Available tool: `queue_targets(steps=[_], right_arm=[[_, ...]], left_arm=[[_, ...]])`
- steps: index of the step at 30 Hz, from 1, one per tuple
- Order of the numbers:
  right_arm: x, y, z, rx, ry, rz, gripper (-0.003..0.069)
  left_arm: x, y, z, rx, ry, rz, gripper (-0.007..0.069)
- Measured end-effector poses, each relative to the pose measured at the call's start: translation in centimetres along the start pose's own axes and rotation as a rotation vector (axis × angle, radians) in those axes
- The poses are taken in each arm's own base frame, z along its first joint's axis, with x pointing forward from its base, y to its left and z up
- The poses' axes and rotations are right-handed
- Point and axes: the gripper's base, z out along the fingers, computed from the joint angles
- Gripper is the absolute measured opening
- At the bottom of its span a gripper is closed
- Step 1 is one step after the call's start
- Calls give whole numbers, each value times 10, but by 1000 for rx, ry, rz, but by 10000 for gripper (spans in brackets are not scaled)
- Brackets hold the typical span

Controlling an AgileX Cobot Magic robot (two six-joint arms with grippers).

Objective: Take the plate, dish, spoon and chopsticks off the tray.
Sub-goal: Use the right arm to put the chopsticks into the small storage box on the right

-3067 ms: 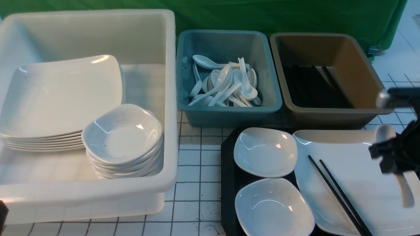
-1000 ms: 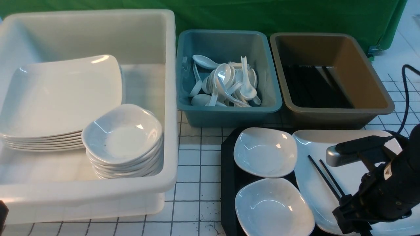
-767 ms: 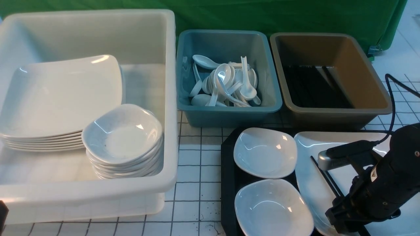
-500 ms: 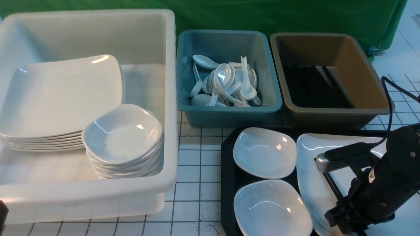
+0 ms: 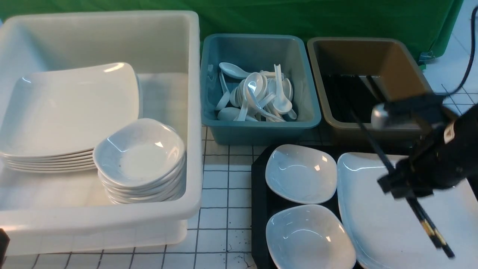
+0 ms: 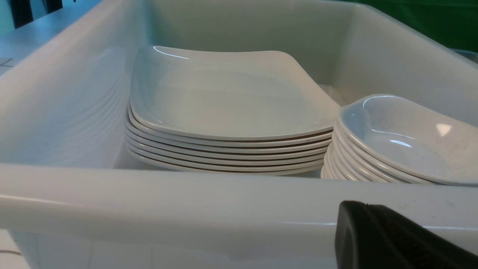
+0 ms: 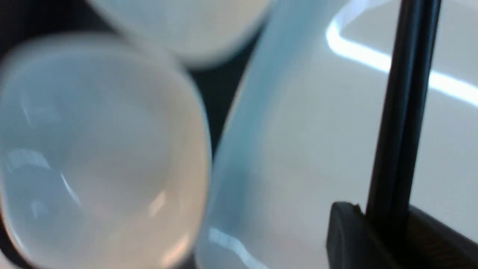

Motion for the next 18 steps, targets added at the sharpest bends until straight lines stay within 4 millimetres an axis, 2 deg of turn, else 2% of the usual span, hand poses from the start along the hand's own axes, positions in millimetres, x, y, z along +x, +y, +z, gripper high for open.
queue_targets(steps=[3,6,7,8,12,14,15,17,18], right_arm=[[-34,-6,-15,47,-152,-13,118],[-74,-22,-17,90,-298,16,118],[-75,-22,-14,91,-297,16,118],[-95,-35,-9,113,-360,45,118],[-130,-69,32,153,-441,104,118],[-139,-82,54,168,-467,116,118],[-139,-83,56,170,-469,118,118],[-145,-97,88,177,-492,147,118],[-145,-98,93,176,-487,150,118]], left_arm=[[0,0,0,0,0,0,21],[0,0,0,0,0,0,21],[0,0,0,0,0,0,21],[0,0,0,0,0,0,21],[0,0,0,0,0,0,21],[0,0,0,0,0,0,21],[0,0,0,0,0,0,21],[0,0,0,0,0,0,21],[0,0,0,0,0,0,21]])
